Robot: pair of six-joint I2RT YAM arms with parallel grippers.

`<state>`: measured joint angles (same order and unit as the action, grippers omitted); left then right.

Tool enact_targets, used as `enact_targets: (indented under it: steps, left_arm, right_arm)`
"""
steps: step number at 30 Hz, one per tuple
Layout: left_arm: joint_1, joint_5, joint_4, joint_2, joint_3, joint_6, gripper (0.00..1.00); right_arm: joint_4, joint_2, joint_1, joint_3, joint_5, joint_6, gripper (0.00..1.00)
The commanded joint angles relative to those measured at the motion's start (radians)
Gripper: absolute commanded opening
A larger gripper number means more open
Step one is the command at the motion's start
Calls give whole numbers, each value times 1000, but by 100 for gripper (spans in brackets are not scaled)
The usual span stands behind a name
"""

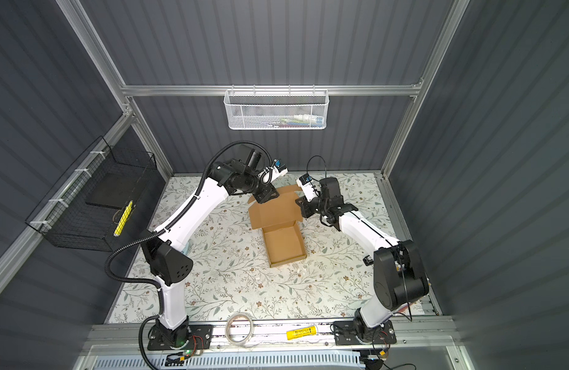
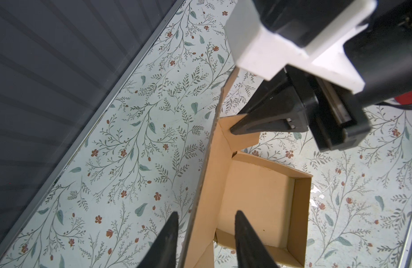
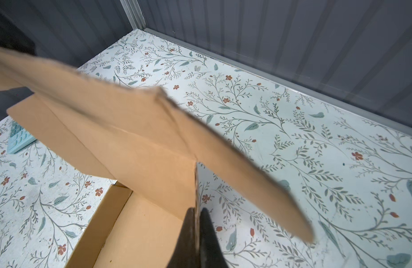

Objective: Assemble paper box
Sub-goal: Rotate the paper box at the top-center of the table.

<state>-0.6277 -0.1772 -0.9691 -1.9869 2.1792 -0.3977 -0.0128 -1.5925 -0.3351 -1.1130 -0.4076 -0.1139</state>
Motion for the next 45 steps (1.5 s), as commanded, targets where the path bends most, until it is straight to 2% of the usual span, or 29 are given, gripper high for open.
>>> enact_targets:
  steps: [1, 5, 10, 16, 24, 32, 45]
  left_arm:
    - [-4, 61, 27, 48, -12, 46, 47]
    - [-2, 169, 76, 97, -67, 119, 50]
    - [31, 277, 208, 215, -261, 215, 51]
    - [170, 163, 302, 331, -427, 330, 51]
    - [194, 98, 383, 400, -613, 366, 48]
    - [260, -13, 509, 416, -797, 444, 47]
    - [283, -94, 688, 337, -864, 500, 47]
  right_arm:
    - [25, 37, -17, 22, 41, -3, 5]
    - [5, 56, -34, 28, 114, 7, 5]
    - [-24, 85, -43, 40, 170, 25, 5]
    - [-39, 89, -52, 52, 200, 48, 5]
    - [-51, 89, -66, 52, 194, 43, 5]
    - [-48, 91, -67, 51, 158, 30, 5]
    - [-62, 89, -79, 37, 133, 17, 5]
